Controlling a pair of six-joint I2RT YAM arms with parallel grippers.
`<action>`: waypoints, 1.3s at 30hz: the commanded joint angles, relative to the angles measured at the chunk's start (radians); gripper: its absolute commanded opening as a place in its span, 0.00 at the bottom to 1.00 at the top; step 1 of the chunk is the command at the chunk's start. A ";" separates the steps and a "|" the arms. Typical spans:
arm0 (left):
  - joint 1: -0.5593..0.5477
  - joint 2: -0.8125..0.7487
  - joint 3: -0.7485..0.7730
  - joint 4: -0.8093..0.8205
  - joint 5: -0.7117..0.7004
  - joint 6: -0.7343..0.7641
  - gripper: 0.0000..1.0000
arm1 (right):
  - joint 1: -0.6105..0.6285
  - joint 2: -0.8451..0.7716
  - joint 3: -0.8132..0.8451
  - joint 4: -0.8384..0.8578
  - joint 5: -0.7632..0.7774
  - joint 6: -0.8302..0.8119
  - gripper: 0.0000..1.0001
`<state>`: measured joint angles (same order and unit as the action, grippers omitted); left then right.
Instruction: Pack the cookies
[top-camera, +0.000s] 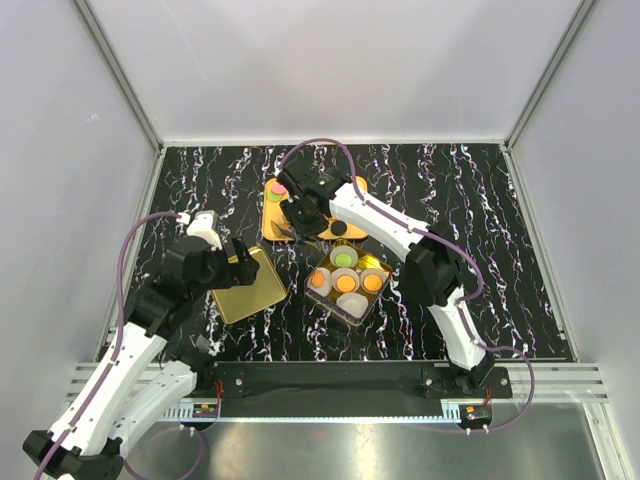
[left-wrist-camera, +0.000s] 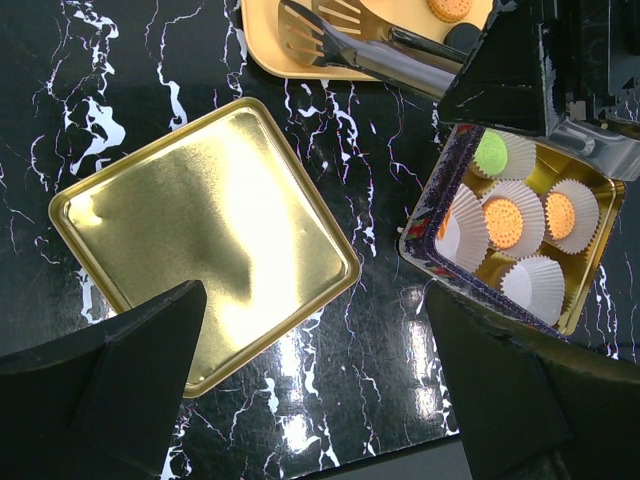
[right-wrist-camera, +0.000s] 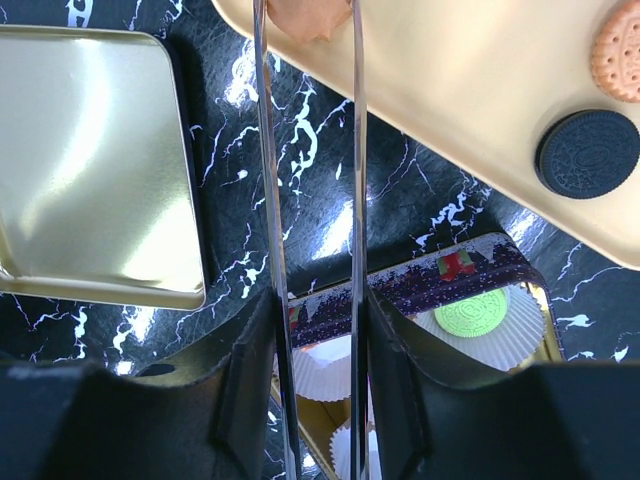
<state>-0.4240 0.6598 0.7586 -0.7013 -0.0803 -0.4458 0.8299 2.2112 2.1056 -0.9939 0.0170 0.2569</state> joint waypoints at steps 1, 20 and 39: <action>-0.004 -0.011 -0.002 0.036 -0.019 -0.007 0.99 | -0.015 -0.039 0.045 -0.003 0.035 -0.021 0.40; -0.006 -0.003 -0.002 0.037 -0.018 -0.005 0.99 | -0.067 -0.188 -0.012 0.031 0.037 -0.013 0.40; -0.010 -0.019 -0.004 0.040 -0.012 -0.005 0.99 | -0.080 -0.810 -0.579 -0.060 -0.014 0.060 0.40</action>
<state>-0.4301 0.6598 0.7586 -0.7017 -0.0807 -0.4458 0.7536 1.5185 1.6199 -1.0336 0.0250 0.2771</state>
